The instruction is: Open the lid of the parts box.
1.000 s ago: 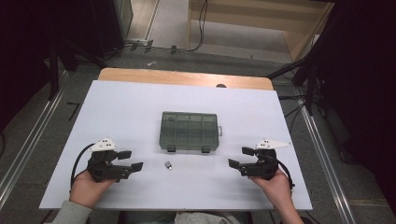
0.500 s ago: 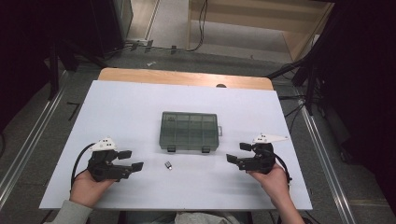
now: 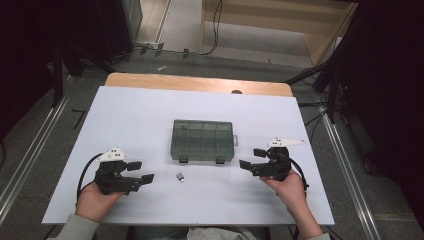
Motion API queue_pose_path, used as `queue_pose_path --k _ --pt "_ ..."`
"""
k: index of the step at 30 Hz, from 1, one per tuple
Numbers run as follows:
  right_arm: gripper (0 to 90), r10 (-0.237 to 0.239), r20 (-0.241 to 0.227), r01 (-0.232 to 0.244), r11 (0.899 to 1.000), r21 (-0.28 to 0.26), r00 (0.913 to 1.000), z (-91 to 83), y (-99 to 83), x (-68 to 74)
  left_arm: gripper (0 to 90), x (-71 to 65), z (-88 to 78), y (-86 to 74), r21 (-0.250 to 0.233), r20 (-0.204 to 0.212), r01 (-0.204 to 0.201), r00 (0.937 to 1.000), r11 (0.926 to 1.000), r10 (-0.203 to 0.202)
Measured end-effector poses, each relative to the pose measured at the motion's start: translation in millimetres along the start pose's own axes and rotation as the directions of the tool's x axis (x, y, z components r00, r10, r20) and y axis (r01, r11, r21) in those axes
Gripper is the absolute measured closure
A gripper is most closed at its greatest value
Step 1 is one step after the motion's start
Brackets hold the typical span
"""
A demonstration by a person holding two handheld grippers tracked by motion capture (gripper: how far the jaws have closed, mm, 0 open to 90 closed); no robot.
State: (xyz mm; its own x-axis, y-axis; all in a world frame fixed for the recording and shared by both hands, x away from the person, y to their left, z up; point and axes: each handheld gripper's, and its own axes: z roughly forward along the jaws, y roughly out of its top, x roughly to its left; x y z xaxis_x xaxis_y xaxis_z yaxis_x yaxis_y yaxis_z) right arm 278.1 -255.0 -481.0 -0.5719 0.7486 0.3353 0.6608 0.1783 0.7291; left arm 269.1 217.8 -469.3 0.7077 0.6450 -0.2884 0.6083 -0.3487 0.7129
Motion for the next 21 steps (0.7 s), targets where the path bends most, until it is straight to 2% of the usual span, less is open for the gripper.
queue_pose_path --k 11,19,21 --pt "12.9 -0.026 -0.008 0.026 1.0 0.013 0.9996 9.2 7.7 0.3 27.2 0.3 0.5 -0.1 0.001 0.0 0.003 1.0 1.0 -0.003" --pt "13.1 -0.042 -0.018 0.042 0.999 0.027 0.999 17.0 20.4 3.2 27.2 1.1 0.3 -0.2 0.005 -0.002 0.009 1.0 0.9999 -0.009" --pt "18.3 -0.041 -0.023 0.042 0.999 0.034 0.9989 18.7 21.3 2.6 27.2 1.1 0.4 -0.2 0.004 -0.002 0.01 1.0 0.9999 -0.01"
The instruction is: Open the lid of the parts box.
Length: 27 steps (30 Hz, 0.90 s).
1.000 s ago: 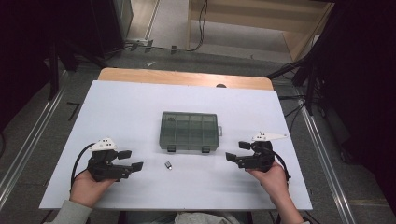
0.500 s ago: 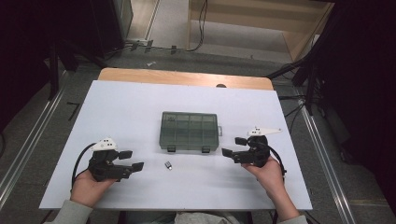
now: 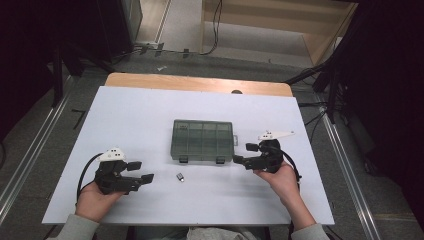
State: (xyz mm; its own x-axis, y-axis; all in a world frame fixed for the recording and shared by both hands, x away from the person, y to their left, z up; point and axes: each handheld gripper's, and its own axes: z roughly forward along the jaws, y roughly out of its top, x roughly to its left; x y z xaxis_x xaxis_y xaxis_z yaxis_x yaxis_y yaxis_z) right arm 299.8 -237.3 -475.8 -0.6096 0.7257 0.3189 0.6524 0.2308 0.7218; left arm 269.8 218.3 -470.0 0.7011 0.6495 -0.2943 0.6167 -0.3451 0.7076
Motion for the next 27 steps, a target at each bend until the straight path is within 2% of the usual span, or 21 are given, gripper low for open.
queue_pose_path --k 5,6,10,14,17,18,19,20,22,27 --pt "23.8 -0.003 -0.009 0.003 1.0 0.007 1.0 0.9 0.2 -2.4 27.2 0.0 0.0 -0.1 -0.001 -0.001 -0.001 1.0 1.0 0.001" --pt "30.4 0.004 -0.01 -0.004 1.0 0.013 0.9999 0.3 0.0 -3.4 27.2 -0.1 0.0 0.0 0.001 0.0 -0.002 1.0 1.0 0.002" --pt "44.1 0.002 0.0 -0.002 1.0 0.022 1.0 -0.4 -0.7 -3.8 27.1 -0.1 -0.3 -0.1 -0.006 0.001 -0.001 1.0 1.0 0.001" --pt "63.4 -0.008 0.04 0.006 0.999 0.034 0.9992 -0.4 -2.0 -0.5 27.1 0.0 -0.2 -0.1 -0.005 0.0 -0.001 1.0 1.0 0.001" --pt "73.4 -0.002 0.026 0.0 0.998 0.063 0.9997 3.6 -3.5 -0.5 27.2 -0.2 0.1 0.0 -0.004 0.001 -0.002 1.0 1.0 0.002" --pt "73.4 -0.002 0.026 0.0 0.998 0.063 0.9997 3.6 -3.5 -0.5 27.2 -0.2 0.1 0.0 -0.004 0.001 -0.002 1.0 1.0 0.002" --pt "79.0 -0.001 0.023 0.0 0.997 0.08 0.9997 6.1 -3.9 -1.4 27.2 -0.2 -0.3 -0.1 -0.005 0.0 -0.001 1.0 1.0 0.001" --pt "79.0 -0.001 0.023 0.0 0.997 0.08 0.9997 6.1 -3.9 -1.4 27.2 -0.2 -0.3 -0.1 -0.005 0.0 -0.001 1.0 1.0 0.001" --pt "87.1 -0.01 0.016 0.009 0.996 0.094 0.9998 7.6 -4.1 -1.9 27.2 -0.1 -0.4 0.0 -0.004 0.0 0.0 1.0 1.0 0.0" --pt "87.6 -0.006 0.019 0.004 0.995 0.102 0.9998 10.5 -6.1 -3.0 27.2 -0.2 -0.8 0.1 -0.005 0.001 -0.006 1.0 1.0 0.006"
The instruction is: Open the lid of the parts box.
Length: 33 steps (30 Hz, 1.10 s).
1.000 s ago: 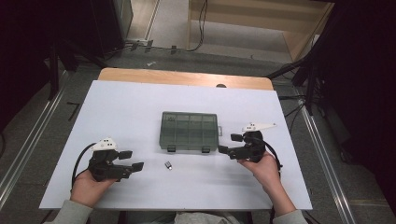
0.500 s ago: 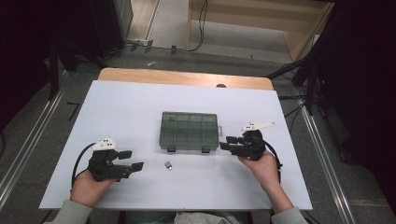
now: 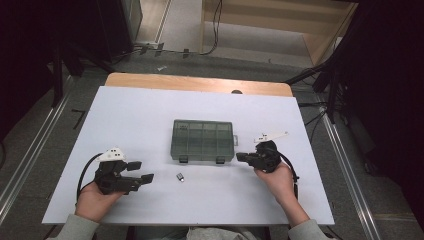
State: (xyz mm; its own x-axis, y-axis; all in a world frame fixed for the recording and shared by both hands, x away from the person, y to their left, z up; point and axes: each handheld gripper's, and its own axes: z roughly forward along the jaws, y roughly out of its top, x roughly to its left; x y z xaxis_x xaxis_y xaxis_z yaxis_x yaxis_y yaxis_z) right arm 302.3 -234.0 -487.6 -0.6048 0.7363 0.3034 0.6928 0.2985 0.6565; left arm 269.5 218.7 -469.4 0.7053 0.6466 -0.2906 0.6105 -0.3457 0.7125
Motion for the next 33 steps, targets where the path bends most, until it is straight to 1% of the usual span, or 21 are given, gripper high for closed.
queue_pose_path --k 2,5,8,15,28,30,33 --pt "87.6 0.011 -0.002 -0.011 1.0 -0.006 0.9999 1.0 -1.0 0.4 27.2 0.0 -0.1 0.0 -0.001 -0.002 0.001 1.0 1.0 -0.001" --pt "87.6 0.006 0.004 -0.006 1.0 -0.001 1.0 2.1 -1.3 0.9 27.2 -0.1 -0.1 0.0 0.0 -0.002 0.0 1.0 1.0 0.0" --pt "87.6 0.008 0.007 -0.008 1.0 0.016 0.9999 5.0 -2.7 0.9 27.2 -0.1 0.0 0.0 0.0 0.003 -0.001 1.0 1.0 0.001" --pt "87.6 0.014 0.006 -0.014 0.999 0.037 0.9999 10.4 -5.7 0.1 27.2 -0.3 -0.1 0.1 -0.002 0.003 -0.001 1.0 1.0 0.001" --pt "87.6 0.008 0.005 -0.008 0.999 0.031 1.0 11.0 -5.7 0.6 27.1 -0.4 0.3 0.1 0.0 0.002 -0.001 1.0 1.0 0.001" --pt "87.5 -0.002 0.009 0.001 1.0 0.028 1.0 10.4 -5.7 1.2 27.1 -0.5 0.3 0.1 0.0 0.001 -0.001 1.0 1.0 0.001" --pt "87.5 -0.003 0.01 0.003 1.0 0.023 0.9999 9.8 -5.5 1.7 27.2 -0.5 0.4 0.1 0.001 0.0 -0.001 1.0 1.0 0.001"
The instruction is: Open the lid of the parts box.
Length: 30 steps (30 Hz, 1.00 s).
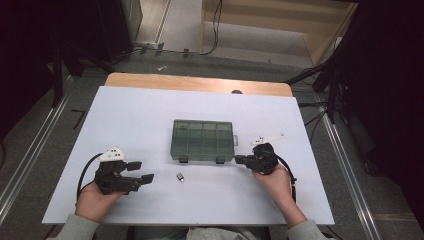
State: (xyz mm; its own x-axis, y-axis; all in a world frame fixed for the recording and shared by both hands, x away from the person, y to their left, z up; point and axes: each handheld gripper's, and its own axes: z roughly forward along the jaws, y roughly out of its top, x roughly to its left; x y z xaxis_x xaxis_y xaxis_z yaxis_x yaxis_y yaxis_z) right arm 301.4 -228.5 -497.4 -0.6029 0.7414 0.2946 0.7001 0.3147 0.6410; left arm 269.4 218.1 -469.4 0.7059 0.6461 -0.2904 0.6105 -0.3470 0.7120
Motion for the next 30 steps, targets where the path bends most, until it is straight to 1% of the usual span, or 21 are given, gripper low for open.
queue_pose_path --k 3,11,18,22,30 --pt "87.5 -0.002 -0.007 0.002 1.0 0.003 1.0 0.9 -0.1 -0.2 27.1 0.0 -0.1 0.0 -0.001 0.001 -0.001 1.0 1.0 0.001" --pt "87.6 -0.01 -0.002 0.01 1.0 -0.004 0.9999 0.3 0.3 2.1 27.1 0.2 -0.1 0.0 -0.002 0.002 -0.001 1.0 1.0 0.001" --pt "87.5 -0.01 -0.013 0.009 1.0 -0.025 0.9999 -2.0 0.6 2.4 27.2 0.2 -0.1 0.0 -0.002 0.001 -0.002 1.0 1.0 0.002" --pt "87.5 -0.021 -0.014 0.021 0.999 -0.04 0.9997 -2.6 1.3 4.6 27.1 0.5 -0.3 0.0 -0.002 0.0 -0.001 1.0 1.0 0.001" --pt "87.5 -0.03 -0.014 0.029 0.998 -0.048 0.9994 -3.1 1.8 6.0 27.2 0.5 -0.3 0.1 -0.003 0.0 -0.001 1.0 1.0 0.001"
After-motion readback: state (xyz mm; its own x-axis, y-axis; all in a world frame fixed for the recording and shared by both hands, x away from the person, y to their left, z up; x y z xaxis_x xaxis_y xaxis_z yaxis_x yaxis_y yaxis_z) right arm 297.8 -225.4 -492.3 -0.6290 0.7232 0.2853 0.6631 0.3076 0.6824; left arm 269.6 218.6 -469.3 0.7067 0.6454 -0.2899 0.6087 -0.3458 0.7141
